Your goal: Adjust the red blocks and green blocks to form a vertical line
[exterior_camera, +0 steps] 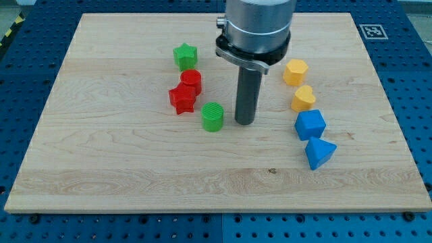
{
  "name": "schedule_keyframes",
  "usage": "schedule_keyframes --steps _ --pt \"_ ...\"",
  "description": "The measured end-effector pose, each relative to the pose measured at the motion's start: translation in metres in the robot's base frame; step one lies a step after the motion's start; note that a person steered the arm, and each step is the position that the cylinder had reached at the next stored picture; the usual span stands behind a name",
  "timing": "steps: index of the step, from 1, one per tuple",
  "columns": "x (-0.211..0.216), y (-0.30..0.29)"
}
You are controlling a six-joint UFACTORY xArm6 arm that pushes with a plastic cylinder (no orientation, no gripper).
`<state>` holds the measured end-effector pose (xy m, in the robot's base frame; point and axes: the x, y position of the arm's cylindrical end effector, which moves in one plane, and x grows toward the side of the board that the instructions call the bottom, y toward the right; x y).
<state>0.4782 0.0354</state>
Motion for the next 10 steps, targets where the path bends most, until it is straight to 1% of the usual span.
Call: schedule_keyframes --steps 3,5,7,8,10 --pt "0.0 -0.065" --pt "-0.004 -0.03" --pt "-0.043 -0.057" --pt "-0.055 -0.079" --pt "-0.07 -0.09"
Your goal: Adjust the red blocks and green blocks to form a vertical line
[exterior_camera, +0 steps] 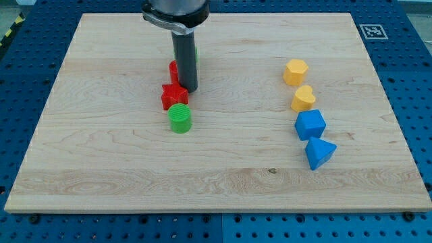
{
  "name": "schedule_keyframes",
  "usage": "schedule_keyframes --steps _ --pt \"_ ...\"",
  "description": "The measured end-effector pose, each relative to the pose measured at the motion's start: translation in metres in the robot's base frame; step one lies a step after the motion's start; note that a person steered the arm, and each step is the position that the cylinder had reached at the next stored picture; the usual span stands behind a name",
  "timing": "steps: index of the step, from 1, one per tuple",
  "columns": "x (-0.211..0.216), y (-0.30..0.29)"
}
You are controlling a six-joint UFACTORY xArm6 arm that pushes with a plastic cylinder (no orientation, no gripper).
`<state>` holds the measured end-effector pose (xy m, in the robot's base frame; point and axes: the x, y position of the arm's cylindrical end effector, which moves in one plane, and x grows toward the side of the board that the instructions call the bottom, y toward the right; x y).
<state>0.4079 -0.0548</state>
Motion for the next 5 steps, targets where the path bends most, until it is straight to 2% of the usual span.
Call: schedule_keyframes --steps 3,5 --pt "0.013 0.03" --pt "-0.034 0.032"
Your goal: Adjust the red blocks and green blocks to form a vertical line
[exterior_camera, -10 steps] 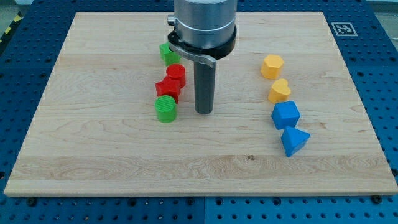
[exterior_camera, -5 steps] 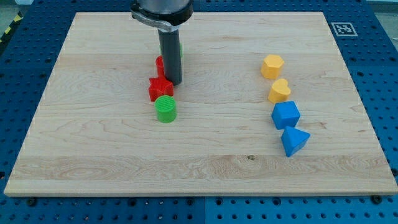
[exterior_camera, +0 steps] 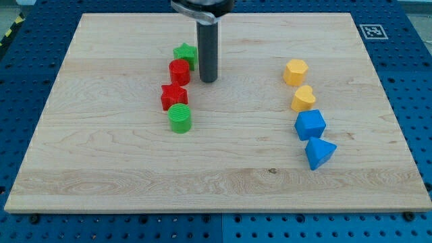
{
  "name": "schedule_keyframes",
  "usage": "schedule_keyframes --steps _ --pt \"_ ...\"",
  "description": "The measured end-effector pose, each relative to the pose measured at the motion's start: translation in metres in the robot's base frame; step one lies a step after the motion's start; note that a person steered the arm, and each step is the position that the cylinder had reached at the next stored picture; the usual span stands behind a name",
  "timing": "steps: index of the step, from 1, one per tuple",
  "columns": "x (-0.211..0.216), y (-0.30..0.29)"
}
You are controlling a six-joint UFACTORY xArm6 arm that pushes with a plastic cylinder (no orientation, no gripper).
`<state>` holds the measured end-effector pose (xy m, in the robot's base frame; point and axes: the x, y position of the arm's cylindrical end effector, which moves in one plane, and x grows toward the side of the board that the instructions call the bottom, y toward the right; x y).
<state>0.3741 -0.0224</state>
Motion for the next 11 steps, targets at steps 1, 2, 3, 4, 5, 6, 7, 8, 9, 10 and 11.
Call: schedule_keyframes --steps 1,2,3,4,5,6,7,8,9,10,11 --pt "-0.021 -0.002" --pt "-0.037 -0.006" --pt "-0.054 -0.024" --pt "-0.056 -0.026" --pt "-0.066 -0.019" --pt "-0.084 0.002" --pt "-0.084 0.013" --pt "-0.084 0.014" --pt "-0.084 0.014" --pt "-0.071 0.04" --pt "-0.047 0.066"
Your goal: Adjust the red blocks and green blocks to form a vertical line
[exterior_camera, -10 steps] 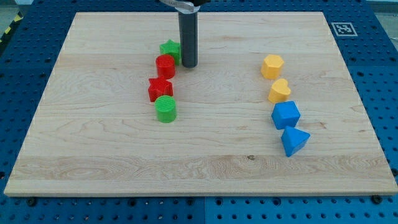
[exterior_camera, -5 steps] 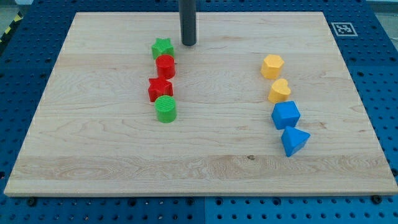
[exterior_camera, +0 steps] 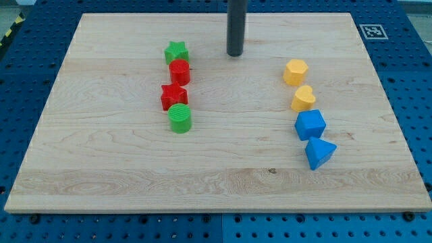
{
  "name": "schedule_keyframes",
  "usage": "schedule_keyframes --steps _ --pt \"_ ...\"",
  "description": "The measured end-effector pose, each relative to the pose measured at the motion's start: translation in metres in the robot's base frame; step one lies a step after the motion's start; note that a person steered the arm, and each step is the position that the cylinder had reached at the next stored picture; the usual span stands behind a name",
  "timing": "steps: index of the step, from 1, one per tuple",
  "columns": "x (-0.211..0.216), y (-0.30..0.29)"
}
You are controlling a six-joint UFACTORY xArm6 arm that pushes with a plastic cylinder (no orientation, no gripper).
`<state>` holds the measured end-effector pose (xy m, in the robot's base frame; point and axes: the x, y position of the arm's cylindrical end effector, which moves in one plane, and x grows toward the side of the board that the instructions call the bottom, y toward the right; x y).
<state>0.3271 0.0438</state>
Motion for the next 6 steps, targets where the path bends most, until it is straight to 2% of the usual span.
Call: schedule_keyframes --steps 3,5,6 --pt "0.127 -0.019" --pt "0.155 -0.032" --pt "0.155 -0.048"
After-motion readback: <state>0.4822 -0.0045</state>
